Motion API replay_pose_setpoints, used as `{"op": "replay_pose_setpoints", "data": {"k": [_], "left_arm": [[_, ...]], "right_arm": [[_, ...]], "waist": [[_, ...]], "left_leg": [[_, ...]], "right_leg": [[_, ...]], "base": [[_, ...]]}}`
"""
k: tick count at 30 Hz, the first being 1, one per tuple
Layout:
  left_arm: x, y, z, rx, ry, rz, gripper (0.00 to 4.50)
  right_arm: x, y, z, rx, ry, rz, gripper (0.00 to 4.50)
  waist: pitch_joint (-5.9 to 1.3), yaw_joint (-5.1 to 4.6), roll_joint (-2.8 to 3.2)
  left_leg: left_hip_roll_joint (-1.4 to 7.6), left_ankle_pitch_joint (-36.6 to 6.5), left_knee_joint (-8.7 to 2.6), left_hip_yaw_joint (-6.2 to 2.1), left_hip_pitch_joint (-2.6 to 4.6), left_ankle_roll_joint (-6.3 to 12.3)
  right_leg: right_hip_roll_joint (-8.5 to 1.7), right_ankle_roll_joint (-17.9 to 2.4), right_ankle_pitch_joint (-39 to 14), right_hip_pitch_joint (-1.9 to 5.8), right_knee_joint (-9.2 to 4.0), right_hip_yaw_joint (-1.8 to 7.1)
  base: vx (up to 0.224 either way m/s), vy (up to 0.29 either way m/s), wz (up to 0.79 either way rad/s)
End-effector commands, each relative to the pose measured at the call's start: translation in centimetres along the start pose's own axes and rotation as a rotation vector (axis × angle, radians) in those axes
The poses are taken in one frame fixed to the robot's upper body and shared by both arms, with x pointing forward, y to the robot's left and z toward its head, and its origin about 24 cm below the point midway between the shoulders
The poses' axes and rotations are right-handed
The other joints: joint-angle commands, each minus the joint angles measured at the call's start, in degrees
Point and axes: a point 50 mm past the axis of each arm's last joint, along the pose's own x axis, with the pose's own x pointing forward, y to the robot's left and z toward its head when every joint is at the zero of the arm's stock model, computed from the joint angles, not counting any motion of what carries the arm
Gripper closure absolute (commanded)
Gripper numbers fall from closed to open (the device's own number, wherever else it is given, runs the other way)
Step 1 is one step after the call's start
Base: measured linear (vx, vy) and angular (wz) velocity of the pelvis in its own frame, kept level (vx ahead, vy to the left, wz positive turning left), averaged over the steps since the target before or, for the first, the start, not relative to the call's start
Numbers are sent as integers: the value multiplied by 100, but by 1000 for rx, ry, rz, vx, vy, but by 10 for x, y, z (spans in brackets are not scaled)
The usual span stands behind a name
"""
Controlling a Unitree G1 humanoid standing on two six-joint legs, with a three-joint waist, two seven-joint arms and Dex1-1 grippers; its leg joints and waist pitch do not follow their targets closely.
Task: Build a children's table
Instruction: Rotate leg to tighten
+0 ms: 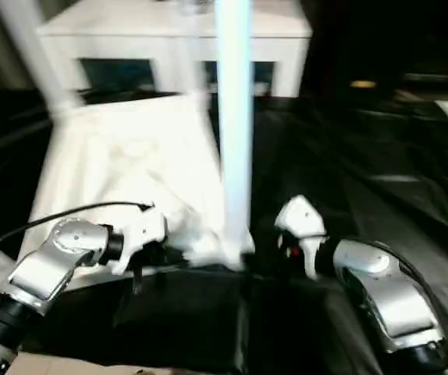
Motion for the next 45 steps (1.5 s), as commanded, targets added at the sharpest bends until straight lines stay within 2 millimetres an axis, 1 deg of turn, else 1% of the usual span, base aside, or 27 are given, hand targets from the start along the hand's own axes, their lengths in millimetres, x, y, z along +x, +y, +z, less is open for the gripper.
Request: {"op": "replay_pose_setpoints", "data": {"k": [1,2,3,5,7,8,9,11,13,14,16,17,19,20,24,26,30,32,34,36,37,39,41,42,43,44,45], "left_arm": [[5,-8,2,16,2,-88,450],[3,-7,1,27,11,-93,450],[2,-7,1,29,12,-94,450],[1,-6,1,31,11,-102,450],[1,-6,1,31,10,-100,450],[1,-6,2,31,8,-104,450],[1,-6,2,31,8,-104,450],[1,-6,2,30,7,-106,450],[2,-6,2,30,7,-107,450],[2,-5,1,30,9,-109,450],[2,-5,1,30,10,-108,450],[2,-5,1,30,9,-108,450],[2,-5,1,30,11,-107,450],[2,-5,1,30,11,-105,450],[2,-5,1,31,13,-105,450],[2,-5,1,31,15,-106,450],[2,-4,1,31,16,-103,450],[1,-4,0,29,16,-103,450],[1,-4,0,26,16,-104,450],[1,-4,0,20,13,-102,450],[1,-4,0,20,13,-102,450],[4,-3,-1,-5,1,-69,450],[10,0,-1,-32,-14,-13,450],[14,2,1,-53,-27,24,450],[19,3,2,-72,-37,59,450],[21,3,3,-79,-40,71,450],[29,5,5,-103,-44,117,450]], "right_arm": [[1,-3,5,-5,-13,-7,71],[2,-2,6,9,-29,19,71],[2,-2,7,11,-31,24,71],[3,0,7,10,-31,44,71],[5,1,6,10,-27,51,71],[7,0,6,12,-36,34,71],[7,0,7,13,-37,35,71],[8,0,7,15,-45,36,71],[10,2,7,22,-50,54,71],[12,4,7,22,-49,69,71],[14,6,6,25,-52,80,71],[15,6,7,25,-52,82,87],[17,7,5,22,-42,91,87],[19,8,2,13,-23,98,114],[20,8,0,3,-5,104,130],[20,6,0,8,-13,87,156],[20,5,2,20,-28,73,175],[21,4,4,34,-57,69,178],[22,5,4,37,-64,72,179],[22,5,4,47,-77,68,180],[22,5,4,47,-77,68,180],[26,3,2,70,-91,19,180],[34,-3,-3,95,-85,-86,180],[39,-6,-7,114,-76,-164,180],[45,-8,-11,143,-73,-236,181],[48,-9,-12,155,-71,-262,181],[56,-10,-15,196,-64,-371,181]], "waist": [[-354,2,-78],[-363,-2,-75],[-358,-9,-77],[-347,-14,-79],[-329,-8,-74],[-321,-5,-83],[-320,-10,-82],[-320,-13,-85],[-328,-16,-80],[-335,-13,-87],[-342,-7,-78],[-349,-2,-78],[-354,2,-80],[-356,2,-76],[-352,17,-79],[-353,20,-80],[-350,12,-81],[-352,4,-89],[-358,2,-81],[-365,-3,-95],[-364,-1,-92],[-363,-10,-75],[-357,-20,-85],[-336,-46,-100],[-332,-86,-96],[-320,-117,-103],[-323,-139,-110]], "left_leg": [[257,-1296,-409,-59,35,417],[251,-1236,-398,-57,43,448],[251,-1242,-398,-57,40,473],[249,-1319,-401,-54,37,470],[250,-1533,-416,-51,55,388],[254,-1617,-428,-56,59,327],[252,-1685,-435,-63,60,276],[251,-1709,-439,-67,61,244],[248,-1659,-436,-68,58,234],[247,-1595,-429,-64,57,250],[247,-1492,-422,-64,51,283],[245,-1428,-415,-62,45,307],[245,-1378,-410,-60,45,328],[242,-1352,-404,-58,45,342],[243,-1365,-402,-55,43,338],[246,-1426,-407,-59,52,317],[241,-1474,-408,-61,46,292],[239,-1519,-409,-60,47,275],[241,-1481,-407,-65,49,272],[238,-1434,-400,-60,46,295],[238,-1429,-399,-61,45,298],[235,-1425,-396,-57,45,304],[225,-1474,-397,-59,41,242],[214,-1612,-411,-61,35,176],[207,-1692,-428,-76,15,101],[198,-1873,-440,-98,21,13],[193,-1948,-446,-107,24,-8]], "right_leg": [[-239,-1465,-1028,251,-298,183],[-233,-1488,-916,255,-286,177],[-235,-1507,-914,260,-286,175],[-236,-1495,-1034,260,-302,175],[-242,-1410,-1434,245,-342,180],[-242,-1351,-1606,240,-355,181],[-241,-1310,-1729,234,-359,181],[-239,-1265,-1782,233,-365,183],[-236,-1254,-1698,234,-359,189],[-232,-1273,-1591,236,-349,191],[-231,-1312,-1442,244,-332,189],[-233,-1344,-1335,250,-321,188],[-230,-1373,-1249,254,-312,185],[-228,-1420,-1204,254,-306,180],[-233,-1402,-1272,262,-311,184],[-234,-1378,-1367,260,-316,183],[-234,-1362,-1423,261,-320,183],[-232,-1353,-1468,261,-326,181],[-233,-1357,-1422,262,-317,181],[-233,-1377,-1366,267,-313,181],[-235,-1380,-1368,266,-309,181],[-233,-1394,-1370,257,-308,182],[-233,-1385,-1481,250,-323,172],[-236,-1321,-1755,252,-349,168],[-242,-1207,-2032,250,-361,158],[-237,-1072,-2378,249,-395,136],[-237,-1013,-2506,249,-410,131]], "base": [[0,0,0],[0,0,0],[0,0,0],[0,0,0],[0,0,0],[0,0,0],[0,0,0],[0,0,0],[0,0,0],[0,0,0],[0,0,0],[0,0,0],[0,0,0],[0,0,0],[0,0,0],[0,0,0],[0,0,0],[0,0,0],[0,0,0],[0,0,0],[0,0,0],[0,0,0],[0,0,0],[0,0,0],[0,0,0],[0,0,0],[0,0,0]]}}
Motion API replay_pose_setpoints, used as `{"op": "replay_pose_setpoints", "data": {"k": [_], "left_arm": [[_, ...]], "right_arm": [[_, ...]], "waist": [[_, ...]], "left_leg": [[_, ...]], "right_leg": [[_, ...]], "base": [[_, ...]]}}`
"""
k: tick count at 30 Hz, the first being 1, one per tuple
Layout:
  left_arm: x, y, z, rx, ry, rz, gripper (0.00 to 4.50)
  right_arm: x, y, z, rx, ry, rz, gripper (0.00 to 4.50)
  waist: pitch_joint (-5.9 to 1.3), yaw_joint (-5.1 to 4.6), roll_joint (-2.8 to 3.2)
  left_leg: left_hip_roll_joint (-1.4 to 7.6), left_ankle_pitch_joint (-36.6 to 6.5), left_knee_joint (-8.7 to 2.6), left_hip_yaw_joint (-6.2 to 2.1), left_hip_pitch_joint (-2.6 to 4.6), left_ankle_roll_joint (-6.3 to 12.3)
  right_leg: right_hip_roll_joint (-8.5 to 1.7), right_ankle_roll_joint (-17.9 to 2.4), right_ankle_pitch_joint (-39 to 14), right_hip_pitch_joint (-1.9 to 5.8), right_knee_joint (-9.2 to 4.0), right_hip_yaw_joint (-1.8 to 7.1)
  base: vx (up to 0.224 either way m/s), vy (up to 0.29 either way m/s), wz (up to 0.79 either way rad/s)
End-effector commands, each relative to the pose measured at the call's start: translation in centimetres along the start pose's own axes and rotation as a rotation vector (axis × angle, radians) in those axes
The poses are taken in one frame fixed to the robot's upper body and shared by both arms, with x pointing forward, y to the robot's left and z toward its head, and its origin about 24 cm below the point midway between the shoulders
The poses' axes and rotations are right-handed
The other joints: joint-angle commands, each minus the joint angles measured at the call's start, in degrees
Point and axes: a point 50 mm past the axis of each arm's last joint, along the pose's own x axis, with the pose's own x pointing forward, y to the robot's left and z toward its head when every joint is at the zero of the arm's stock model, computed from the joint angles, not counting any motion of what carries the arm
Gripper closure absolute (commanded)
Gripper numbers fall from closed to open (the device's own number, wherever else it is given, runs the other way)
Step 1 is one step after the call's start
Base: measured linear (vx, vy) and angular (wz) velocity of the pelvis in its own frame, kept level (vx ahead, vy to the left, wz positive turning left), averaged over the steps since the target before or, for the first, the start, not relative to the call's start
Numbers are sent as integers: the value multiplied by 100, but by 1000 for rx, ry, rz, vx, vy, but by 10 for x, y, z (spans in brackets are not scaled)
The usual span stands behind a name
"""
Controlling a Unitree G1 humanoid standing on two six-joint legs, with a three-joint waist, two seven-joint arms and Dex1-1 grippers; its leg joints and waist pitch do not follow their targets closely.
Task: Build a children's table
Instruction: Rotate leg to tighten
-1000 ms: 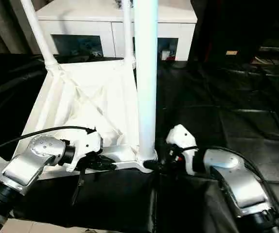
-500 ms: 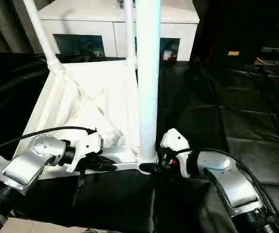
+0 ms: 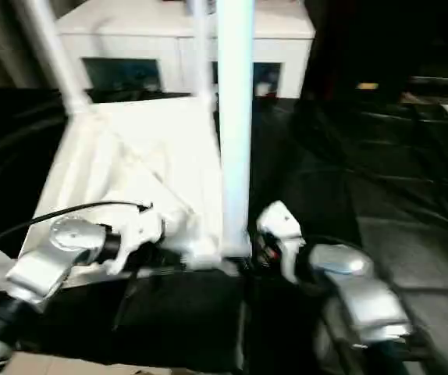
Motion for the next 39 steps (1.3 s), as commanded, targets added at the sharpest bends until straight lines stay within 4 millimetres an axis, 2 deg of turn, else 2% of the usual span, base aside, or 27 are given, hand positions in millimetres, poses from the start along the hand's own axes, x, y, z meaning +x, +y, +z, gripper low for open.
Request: {"op": "replay_pose_setpoints", "data": {"k": [1,2,4,5,7,8,9,10,12,14,18,20,21,22,24,26,27,28,29,31,32,35,37,39], "left_arm": [[19,-8,5,-27,-9,12,450],[32,-8,8,-64,0,95,450],[37,-7,9,-83,7,132,450],[43,-6,12,-105,5,175,450],[55,-5,18,-133,-6,257,450],[59,-4,21,-135,-8,283,450],[62,-3,23,-120,-6,303,450],[62,-3,23,-120,-6,303,450],[64,-1,25,-103,2,318,450],[62,0,25,-85,8,316,450],[53,3,20,-35,34,306,450],[49,1,21,-11,13,264,450],[46,2,20,-14,17,264,450],[42,1,18,-6,18,240,450],[33,0,13,10,28,192,450],[23,-3,6,8,44,125,450],[20,-3,4,14,51,109,450],[16,-5,3,42,46,73,450],[8,-8,-2,56,51,-11,450],[3,-12,-4,87,44,-82,450],[-6,-17,-6,86,47,-181,450],[-11,-17,-5,91,50,-217,450],[-13,-15,-4,93,52,-210,450],[-13,-14,-4,96,56,-206,450]], "right_arm": [[10,-8,-9,39,43,-224,181],[19,-6,-13,78,60,-376,181],[22,-6,-14,83,72,-434,181],[26,-4,-15,93,80,-475,181],[35,0,-14,93,77,-548,181],[40,3,-12,82,73,-551,181],[46,6,-8,84,55,-546,181],[46,6,-8,84,55,-546,181],[51,10,0,111,-3,-522,181],[51,11,8,111,-63,-494,125],[42,4,17,43,-100,-504,105],[37,1,21,21,-116,-466,66],[32,-2,22,-10,-114,-463,66],[28,-5,23,-37,-109,-425,66],[16,-9,24,-88,-98,-326,66],[2,-7,23,-132,-81,-180,66],[-2,-6,23,-145,-79,-137,66],[-7,-5,22,-149,-70,-98,66],[-17,-2,17,-171,-40,7,66],[-23,0,14,-175,-14,68,66],[-31,3,9,-181,24,155,66],[-35,5,6,-155,45,218,66],[-34,6,6,-146,45,247,66],[-31,5,6,-144,45,230,66]], "waist": [[-300,-8,-68],[-294,-55,-68],[-302,-80,-79],[-311,-81,-93],[-297,-98,-70],[-304,-102,-90],[-304,-89,-82],[-309,-82,-81],[-307,-80,-73],[-315,-62,-64],[-321,-56,-65],[-327,-45,-74],[-334,-53,-74],[-325,-48,-79],[-326,-39,-64],[-331,12,-69],[-329,11,-45],[-332,3,-54],[-343,18,-56],[-352,39,-48],[-361,40,-61],[-367,63,-33],[-357,106,-45],[-345,136,-48]], "left_leg": [[199,-2060,-488,-118,26,-66],[187,-2160,-478,-113,44,-109],[169,-2255,-471,-126,80,-155],[165,-2295,-474,-137,76,-113],[160,-2432,-463,-123,99,-94],[137,-2455,-453,-129,99,-70],[128,-2492,-446,-123,114,-23],[133,-2497,-444,-127,122,-14],[129,-2504,-463,-132,73,28],[145,-2509,-476,-144,73,30],[157,-2444,-497,-150,24,35],[156,-2413,-491,-143,22,74],[161,-2356,-493,-144,10,78],[173,-2273,-506,-149,-19,95],[179,-2293,-490,-133,15,120],[213,-2206,-485,-121,13,215],[221,-2154,-486,-109,24,218],[216,-2140,-482,-103,17,232],[211,-2048,-476,-114,-10,273],[232,-1864,-472,-111,-3,350],[235,-1773,-459,-97,10,382],[252,-1573,-452,-88,19,450],[258,-1582,-447,-77,37,446],[259,-1651,-459,-69,52,358]], "right_leg": [[-227,-937,-2644,215,-440,114],[-229,-890,-2779,173,-471,119],[-222,-791,-2986,147,-514,107],[-215,-729,-3008,161,-521,100],[-202,-695,-3063,102,-563,101],[-195,-645,-3134,111,-576,86],[-199,-580,-3249,85,-607,85],[-198,-549,-3260,83,-613,84],[-199,-495,-3227,102,-614,80],[-201,-492,-3116,108,-604,82],[-208,-550,-2897,139,-557,92],[-215,-549,-2915,148,-557,99],[-220,-574,-2834,154,-543,106],[-212,-605,-2690,191,-523,103],[-217,-687,-2627,156,-520,116],[-224,-815,-2328,187,-484,151],[-215,-926,-2142,164,-465,157],[-206,-974,-2056,174,-461,153],[-214,-1013,-1911,220,-433,151],[-218,-1129,-1576,229,-400,158],[-218,-1238,-1408,230,-378,162],[-212,-1455,-1028,239,-321,157],[-221,-1487,-1096,233,-319,161],[-223,-1462,-1284,218,-332,168]], "base": [[0,0,0],[0,0,0],[0,0,0],[0,0,0],[0,0,0],[0,0,0],[0,0,0],[0,0,0],[0,0,0],[0,0,0],[0,0,0],[0,0,0],[0,0,0],[0,0,0],[0,0,0],[0,0,0],[0,0,0],[0,0,0],[0,0,0],[0,0,0],[0,0,0],[0,0,0],[0,0,0],[0,0,0]]}}
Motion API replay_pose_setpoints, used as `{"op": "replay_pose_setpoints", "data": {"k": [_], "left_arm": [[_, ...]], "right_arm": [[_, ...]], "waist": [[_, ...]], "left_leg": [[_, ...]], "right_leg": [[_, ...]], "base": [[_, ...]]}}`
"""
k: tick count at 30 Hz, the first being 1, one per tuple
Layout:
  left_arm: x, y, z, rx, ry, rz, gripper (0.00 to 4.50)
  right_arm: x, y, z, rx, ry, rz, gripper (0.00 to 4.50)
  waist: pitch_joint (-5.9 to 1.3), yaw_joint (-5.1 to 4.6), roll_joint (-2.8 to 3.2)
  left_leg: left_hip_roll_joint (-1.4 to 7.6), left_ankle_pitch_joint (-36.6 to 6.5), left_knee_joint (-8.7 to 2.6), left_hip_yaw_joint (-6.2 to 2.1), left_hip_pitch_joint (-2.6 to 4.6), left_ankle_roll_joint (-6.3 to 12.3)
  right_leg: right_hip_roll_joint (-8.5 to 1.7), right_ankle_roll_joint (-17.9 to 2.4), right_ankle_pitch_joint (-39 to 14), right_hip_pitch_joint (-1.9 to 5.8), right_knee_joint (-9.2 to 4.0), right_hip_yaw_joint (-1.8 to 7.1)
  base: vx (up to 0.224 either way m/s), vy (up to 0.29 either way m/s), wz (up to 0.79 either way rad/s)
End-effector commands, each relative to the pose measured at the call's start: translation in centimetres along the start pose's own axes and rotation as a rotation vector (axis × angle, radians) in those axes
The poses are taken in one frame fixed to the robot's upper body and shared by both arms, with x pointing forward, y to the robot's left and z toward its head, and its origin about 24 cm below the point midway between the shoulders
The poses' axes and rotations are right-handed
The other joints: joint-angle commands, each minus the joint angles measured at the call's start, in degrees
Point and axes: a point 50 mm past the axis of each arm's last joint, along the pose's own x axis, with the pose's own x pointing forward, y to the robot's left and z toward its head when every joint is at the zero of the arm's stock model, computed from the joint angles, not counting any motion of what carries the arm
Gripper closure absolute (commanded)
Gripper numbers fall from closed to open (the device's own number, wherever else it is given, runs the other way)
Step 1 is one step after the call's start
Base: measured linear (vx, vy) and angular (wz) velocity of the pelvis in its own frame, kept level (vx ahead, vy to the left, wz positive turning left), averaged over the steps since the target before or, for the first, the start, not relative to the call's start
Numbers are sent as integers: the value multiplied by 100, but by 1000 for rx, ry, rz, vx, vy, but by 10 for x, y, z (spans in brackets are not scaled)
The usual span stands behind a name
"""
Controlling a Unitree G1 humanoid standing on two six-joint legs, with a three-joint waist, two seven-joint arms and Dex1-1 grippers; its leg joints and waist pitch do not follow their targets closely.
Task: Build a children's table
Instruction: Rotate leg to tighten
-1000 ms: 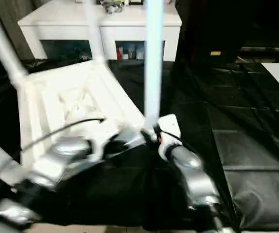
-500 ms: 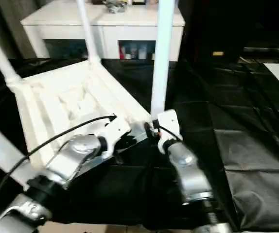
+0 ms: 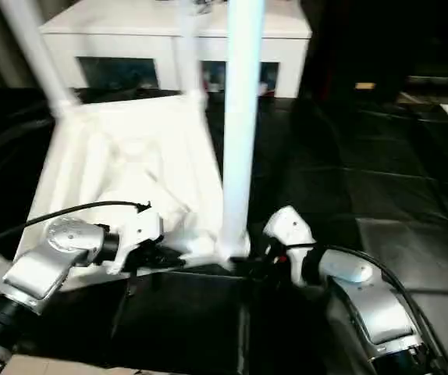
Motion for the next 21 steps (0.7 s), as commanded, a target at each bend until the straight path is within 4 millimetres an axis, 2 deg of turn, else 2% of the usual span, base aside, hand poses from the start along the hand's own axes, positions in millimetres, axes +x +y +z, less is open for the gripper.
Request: {"op": "replay_pose_setpoints", "data": {"k": [1,4,6,10,11,15,16,21], "left_arm": [[5,-5,0,17,17,-55,450],[4,-5,1,22,10,-63,450],[4,-6,1,20,6,-70,450],[5,-6,1,19,7,-72,450],[4,-5,0,19,9,-67,450],[4,-5,0,16,11,-64,450],[4,-5,-1,15,13,-64,450],[4,-4,-1,7,14,-58,450]], "right_arm": [[2,-3,3,-1,-10,-10,66],[3,-4,4,11,-23,-6,66],[2,-3,4,16,-16,19,95],[2,-3,3,17,-3,24,121],[1,-3,1,15,5,26,145],[1,-4,1,20,1,18,159],[1,-4,1,22,0,20,178],[2,-4,-1,26,9,17,186]], "waist": [[-323,-8,-47],[-323,-12,-60],[-326,-15,-57],[-334,-10,-58],[-334,-11,-62],[-334,-8,-57],[-335,-7,-45],[-336,-9,-61]], "left_leg": [[265,-1725,-461,-53,85,292],[254,-1809,-466,-61,80,201],[253,-1771,-467,-64,73,196],[252,-1625,-457,-65,57,245],[250,-1618,-456,-63,56,247],[249,-1604,-451,-60,61,260],[251,-1617,-453,-63,66,252],[248,-1584,-449,-61,60,257]], "right_leg": [[-219,-1396,-1419,221,-332,164],[-230,-1281,-1633,230,-348,170],[-228,-1257,-1607,236,-344,171],[-228,-1280,-1453,249,-329,167],[-226,-1280,-1450,249,-329,166],[-226,-1305,-1434,248,-329,165],[-224,-1303,-1444,244,-328,164],[-225,-1302,-1418,251,-325,164]], "base": [[0,0,0],[0,0,0],[0,0,0],[0,0,0],[0,0,0],[0,0,0],[0,0,0],[0,0,0]]}}
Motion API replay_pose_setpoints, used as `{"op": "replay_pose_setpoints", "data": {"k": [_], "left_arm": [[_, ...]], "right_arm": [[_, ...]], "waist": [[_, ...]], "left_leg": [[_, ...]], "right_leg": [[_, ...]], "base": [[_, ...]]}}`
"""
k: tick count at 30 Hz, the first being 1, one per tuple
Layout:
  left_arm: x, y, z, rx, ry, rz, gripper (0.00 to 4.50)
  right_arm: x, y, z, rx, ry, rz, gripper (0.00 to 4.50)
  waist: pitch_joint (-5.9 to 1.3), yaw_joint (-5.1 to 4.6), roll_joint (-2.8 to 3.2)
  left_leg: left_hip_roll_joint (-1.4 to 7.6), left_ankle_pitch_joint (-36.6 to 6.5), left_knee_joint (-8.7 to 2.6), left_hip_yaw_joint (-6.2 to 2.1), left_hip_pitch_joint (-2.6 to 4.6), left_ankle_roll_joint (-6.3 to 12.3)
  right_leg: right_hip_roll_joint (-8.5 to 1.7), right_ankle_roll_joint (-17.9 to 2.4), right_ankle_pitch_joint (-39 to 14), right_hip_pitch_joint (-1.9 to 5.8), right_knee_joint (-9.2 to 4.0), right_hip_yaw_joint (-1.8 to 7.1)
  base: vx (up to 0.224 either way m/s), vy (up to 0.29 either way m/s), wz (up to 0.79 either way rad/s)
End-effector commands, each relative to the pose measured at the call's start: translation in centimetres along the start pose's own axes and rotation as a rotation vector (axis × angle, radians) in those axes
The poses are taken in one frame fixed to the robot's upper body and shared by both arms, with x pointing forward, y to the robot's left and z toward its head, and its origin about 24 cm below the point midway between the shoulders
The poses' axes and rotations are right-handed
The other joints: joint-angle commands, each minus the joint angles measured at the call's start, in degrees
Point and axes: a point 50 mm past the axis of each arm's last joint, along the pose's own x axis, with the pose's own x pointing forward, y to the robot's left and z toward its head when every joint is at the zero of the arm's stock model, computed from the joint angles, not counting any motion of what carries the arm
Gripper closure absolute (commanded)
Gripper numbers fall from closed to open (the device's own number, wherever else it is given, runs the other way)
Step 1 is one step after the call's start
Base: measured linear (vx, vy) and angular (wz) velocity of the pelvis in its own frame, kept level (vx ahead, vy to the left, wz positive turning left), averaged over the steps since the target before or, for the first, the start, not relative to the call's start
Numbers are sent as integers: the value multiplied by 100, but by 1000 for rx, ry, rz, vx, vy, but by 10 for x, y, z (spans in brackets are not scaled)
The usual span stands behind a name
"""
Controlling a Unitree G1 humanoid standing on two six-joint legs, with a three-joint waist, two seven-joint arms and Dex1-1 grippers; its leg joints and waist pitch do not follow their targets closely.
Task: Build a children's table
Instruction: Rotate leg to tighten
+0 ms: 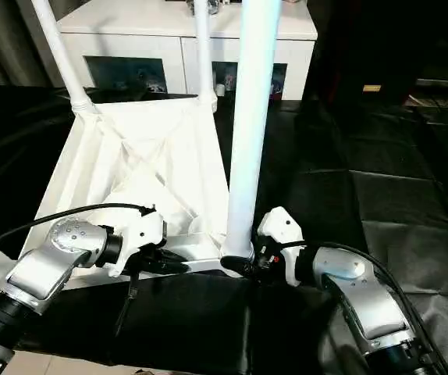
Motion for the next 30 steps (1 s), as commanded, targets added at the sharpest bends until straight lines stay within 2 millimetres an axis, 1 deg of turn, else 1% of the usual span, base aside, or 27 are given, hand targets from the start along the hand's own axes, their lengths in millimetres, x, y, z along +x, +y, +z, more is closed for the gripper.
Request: {"op": "replay_pose_setpoints", "data": {"k": [1,2,3,4,5,6,7,8,9,10,11,12,13,14,16,17,18,19,20,21,22,23,24,25,27,29,30], "left_arm": [[3,-2,-1,-2,15,-28,450],[4,-2,-1,-4,14,-24,450],[5,1,-1,-35,3,22,450],[8,5,0,-69,-14,74,450],[11,8,1,-100,-27,118,450],[19,13,5,-134,-39,201,450],[20,14,5,-138,-40,211,450],[24,16,7,-155,-46,249,450],[28,17,9,-170,-50,271,450],[30,17,10,-180,-53,286,450],[38,19,14,-220,-66,339,450],[45,20,17,-252,-78,377,450],[45,20,17,-252,-78,377,450],[56,21,23,-278,-91,429,450],[70,20,31,-276,-96,461,450],[71,19,32,-265,-97,461,450],[70,20,32,-245,-95,462,450],[70,20,32,-240,-93,461,450],[68,20,32,-221,-87,460,450],[66,20,30,-219,-80,461,450],[64,21,29,-214,-72,461,450],[62,21,27,-193,-60,455,450],[61,21,27,-190,-54,456,450],[59,21,26,-189,-52,451,450],[56,20,24,-171,-47,426,450],[52,17,20,-148,-31,400,450],[48,16,17,-140,-21,376,450]], "right_arm": [[-1,-5,-2,3,25,-34,186],[-1,-6,-2,3,26,-39,186],[3,-10,-5,-6,47,-109,186],[7,-16,-6,5,45,-198,186],[10,-20,-7,17,44,-273,186],[19,-26,-7,78,26,-408,186],[20,-27,-7,88,23,-422,186],[25,-28,-7,130,10,-480,186],[29,-29,-6,153,6,-523,186],[31,-29,-6,168,4,-551,186],[37,-30,-6,214,3,-639,186],[42,-29,-7,253,12,-705,186],[42,-29,-7,253,12,-705,186],[53,-25,-7,305,11,-770,186],[74,-13,1,310,-5,-757,187],[77,-11,4,301,-18,-741,187],[80,-8,10,293,-69,-687,187],[80,-8,12,286,-78,-679,187],[79,-7,16,270,-103,-662,131],[76,-8,17,275,-120,-664,131],[74,-9,18,277,-129,-671,117],[70,-12,19,256,-129,-684,111],[69,-13,20,250,-131,-688,89],[67,-14,21,245,-134,-692,89],[61,-19,23,209,-139,-694,70],[53,-22,24,125,-108,-665,59],[47,-23,26,100,-109,-608,59]], "waist": [[-339,-4,-59],[-337,-4,-57],[-319,-17,-55],[-315,-28,-61],[-289,-43,-59],[-284,-78,-67],[-279,-118,-74],[-288,-143,-87],[-282,-164,-93],[-271,-185,-90],[-275,-198,-85],[-275,-218,-98],[-278,-204,-88],[-281,-213,-98],[-269,-218,-91],[-289,-198,-88],[-285,-189,-77],[-285,-189,-77],[-290,-184,-75],[-294,-186,-72],[-291,-186,-69],[-288,-185,-66],[-286,-192,-72],[-286,-192,-72],[-280,-195,-75],[-275,-198,-77],[-275,-193,-72]], "left_leg": [[248,-1567,-449,-63,58,263],[249,-1570,-451,-63,59,263],[242,-1661,-458,-59,59,219],[234,-1721,-461,-62,57,195],[228,-1837,-467,-61,65,103],[210,-1899,-470,-60,50,56],[193,-2044,-480,-93,43,-51],[188,-2115,-487,-117,55,-96],[188,-2212,-480,-110,77,-77],[186,-2239,-479,-104,75,-76],[181,-2266,-476,-107,81,-66],[175,-2150,-480,-99,60,-77],[174,-2195,-476,-110,90,-78],[167,-2241,-468,-101,98,-70],[166,-2283,-475,-109,84,-60],[167,-2289,-478,-117,101,-61],[168,-2281,-491,-121,77,-29],[168,-2281,-491,-121,77,-29],[175,-2263,-500,-118,62,1],[177,-2235,-500,-114,54,15],[176,-2241,-503,-111,51,23],[174,-2253,-506,-117,41,37],[170,-2275,-505,-108,46,42],[170,-2275,-505,-108,46,42],[171,-2267,-511,-119,34,37],[180,-2300,-516,-125,32,19],[181,-2278,-514,-121,30,29]], "right_leg": [[-225,-1307,-1402,247,-324,159],[-224,-1310,-1407,245,-325,159],[-220,-1299,-1549,230,-337,155],[-219,-1283,-1651,234,-344,150],[-223,-1245,-1909,209,-371,148],[-220,-1197,-2072,207,-381,146],[-228,-1049,-2463,215,-410,119],[-226,-899,-2669,218,-437,107],[-221,-829,-2762,179,-474,117],[-217,-817,-2791,168,-480,124],[-218,-811,-2834,161,-492,119],[-201,-781,-2801,154,-496,123],[-209,-767,-2863,132,-509,115],[-200,-722,-2914,125,-526,113],[-201,-666,-2992,113,-545,109],[-200,-614,-2967,117,-546,108],[-202,-589,-2854,131,-536,117],[-202,-589,-2854,131,-536,117],[-196,-603,-2669,137,-520,124],[-195,-633,-2554,143,-506,129],[-194,-649,-2530,146,-504,129],[-201,-645,-2554,157,-503,125],[-199,-624,-2630,149,-517,124],[-199,-624,-2630,149,-517,124],[-211,-608,-2767,155,-525,122],[-213,-561,-2859,155,-535,118],[-212,-557,-2834,156,-526,124]], "base": [[0,0,0],[0,0,0],[0,0,0],[0,0,0],[0,0,0],[0,0,0],[-53,-1,-10],[-53,-1,-10],[0,0,0],[0,0,0],[0,0,0],[0,0,0],[0,0,0],[0,0,0],[0,0,0],[0,0,0],[0,0,0],[0,0,0],[0,0,0],[0,0,0],[0,0,0],[0,0,0],[0,0,0],[0,0,0],[0,0,0],[0,0,0],[0,0,0]]}}
